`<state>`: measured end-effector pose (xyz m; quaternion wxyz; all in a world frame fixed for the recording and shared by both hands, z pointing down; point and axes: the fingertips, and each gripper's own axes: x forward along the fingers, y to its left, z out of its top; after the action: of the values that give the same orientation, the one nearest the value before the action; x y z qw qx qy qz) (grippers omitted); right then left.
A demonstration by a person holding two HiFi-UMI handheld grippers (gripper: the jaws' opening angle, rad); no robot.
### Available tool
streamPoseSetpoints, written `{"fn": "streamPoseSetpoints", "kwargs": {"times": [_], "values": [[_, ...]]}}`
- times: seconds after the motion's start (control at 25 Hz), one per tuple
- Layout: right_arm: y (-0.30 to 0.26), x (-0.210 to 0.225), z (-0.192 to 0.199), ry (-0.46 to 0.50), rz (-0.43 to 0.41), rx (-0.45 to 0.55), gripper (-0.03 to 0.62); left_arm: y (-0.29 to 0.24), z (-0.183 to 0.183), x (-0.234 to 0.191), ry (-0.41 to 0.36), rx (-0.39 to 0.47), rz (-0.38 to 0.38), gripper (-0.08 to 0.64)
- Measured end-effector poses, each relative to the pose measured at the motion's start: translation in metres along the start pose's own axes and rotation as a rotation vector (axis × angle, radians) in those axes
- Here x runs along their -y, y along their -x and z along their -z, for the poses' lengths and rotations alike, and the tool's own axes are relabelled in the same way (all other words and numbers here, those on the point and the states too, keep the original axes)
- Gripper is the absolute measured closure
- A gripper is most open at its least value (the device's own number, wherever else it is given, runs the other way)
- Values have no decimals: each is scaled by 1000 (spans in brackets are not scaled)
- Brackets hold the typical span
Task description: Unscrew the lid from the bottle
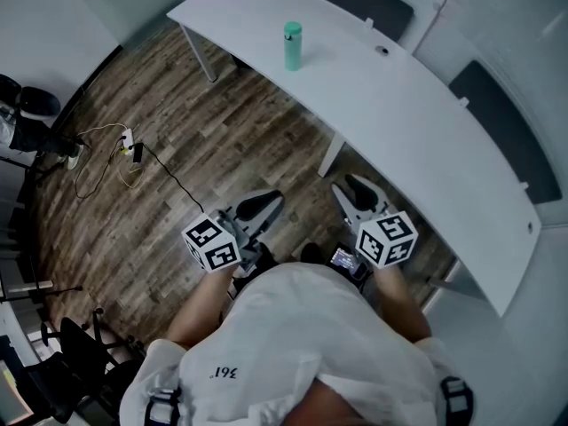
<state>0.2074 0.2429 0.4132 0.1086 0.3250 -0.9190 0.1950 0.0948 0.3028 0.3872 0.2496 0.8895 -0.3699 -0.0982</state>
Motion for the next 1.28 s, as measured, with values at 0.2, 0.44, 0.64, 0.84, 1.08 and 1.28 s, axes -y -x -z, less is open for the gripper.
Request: {"fn": "streamPoseSetpoints", "kwargs": {"times": [0.2,0.44,0.64,0.84,1.08,1.28], "values": [[3,10,0,52,-37,-18,420,-13,2,-1,-3,9,-37,511],[8,13,2,57,-145,-60,426,-29,4,1,-2,30,-85,511],[6,22,1,93,-172,-59,430,-39,2,0,-3,55,-105,511],[3,31,0,92,-178,-60,430,-43,3,-5,-4,53,-140,511],[-20,36,-5,74,-161,-47,430,-46,-2,-21,-16,45,-147,509],[-55,30,-13,45,-151,-43,430,-43,-17,-51,-10,48,-122,509]]}}
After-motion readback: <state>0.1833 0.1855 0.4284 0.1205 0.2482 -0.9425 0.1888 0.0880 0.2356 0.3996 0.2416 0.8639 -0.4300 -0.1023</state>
